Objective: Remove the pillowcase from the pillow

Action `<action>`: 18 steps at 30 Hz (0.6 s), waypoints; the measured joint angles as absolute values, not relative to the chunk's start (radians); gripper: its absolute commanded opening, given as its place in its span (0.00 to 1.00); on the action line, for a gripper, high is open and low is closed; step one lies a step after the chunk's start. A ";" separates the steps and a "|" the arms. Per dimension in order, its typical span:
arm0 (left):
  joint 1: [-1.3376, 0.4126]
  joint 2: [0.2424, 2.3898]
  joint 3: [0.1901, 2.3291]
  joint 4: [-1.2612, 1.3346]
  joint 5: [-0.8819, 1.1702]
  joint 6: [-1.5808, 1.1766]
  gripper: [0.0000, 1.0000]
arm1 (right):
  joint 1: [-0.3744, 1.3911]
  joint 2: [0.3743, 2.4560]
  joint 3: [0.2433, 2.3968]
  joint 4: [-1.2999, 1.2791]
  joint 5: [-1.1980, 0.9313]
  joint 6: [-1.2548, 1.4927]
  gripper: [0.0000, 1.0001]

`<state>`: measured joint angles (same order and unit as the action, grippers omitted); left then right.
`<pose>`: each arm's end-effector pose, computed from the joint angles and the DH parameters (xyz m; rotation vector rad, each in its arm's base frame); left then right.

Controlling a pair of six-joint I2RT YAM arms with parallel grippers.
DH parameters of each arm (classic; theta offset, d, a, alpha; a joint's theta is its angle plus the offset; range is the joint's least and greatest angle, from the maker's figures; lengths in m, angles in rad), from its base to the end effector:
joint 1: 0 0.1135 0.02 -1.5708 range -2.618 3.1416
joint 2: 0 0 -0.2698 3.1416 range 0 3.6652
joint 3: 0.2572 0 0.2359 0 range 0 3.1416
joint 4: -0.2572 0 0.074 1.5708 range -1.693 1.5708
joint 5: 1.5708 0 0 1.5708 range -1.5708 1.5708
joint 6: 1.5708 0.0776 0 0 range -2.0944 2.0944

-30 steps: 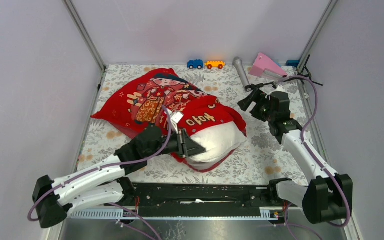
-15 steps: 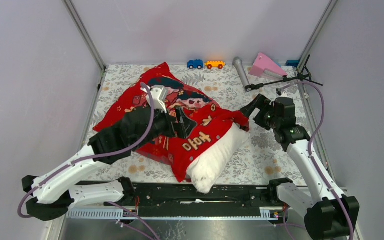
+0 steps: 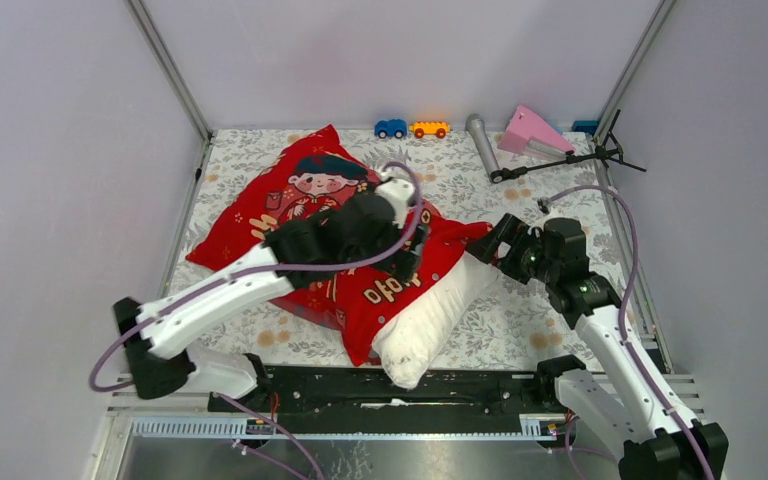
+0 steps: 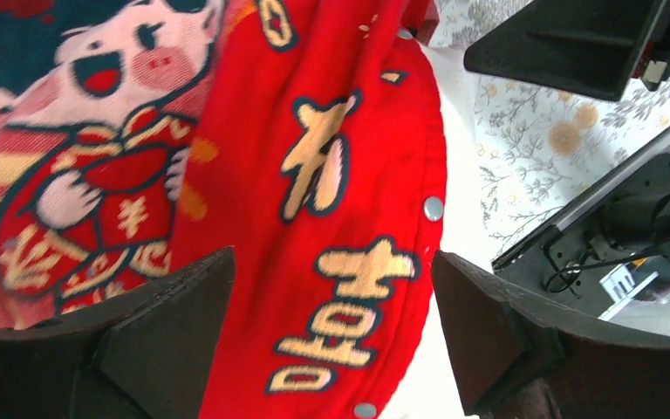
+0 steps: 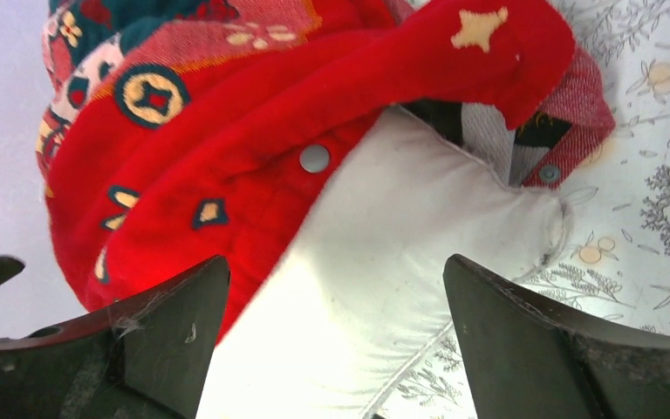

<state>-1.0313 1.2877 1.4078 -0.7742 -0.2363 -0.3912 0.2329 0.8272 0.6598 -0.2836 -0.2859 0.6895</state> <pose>0.1607 -0.2331 0.3685 0.5830 2.1781 -0.5226 0.1953 0.0688 0.2685 0.2914 2.0933 0.8585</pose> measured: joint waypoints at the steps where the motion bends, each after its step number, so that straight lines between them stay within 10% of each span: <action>1: -1.031 1.327 1.423 -0.774 -0.225 -0.377 0.92 | 0.234 0.820 0.646 -0.284 -0.294 0.690 1.00; 18: -0.815 1.495 1.417 -0.700 -0.133 -0.360 0.59 | 0.326 0.717 0.387 -0.248 -0.397 0.801 1.00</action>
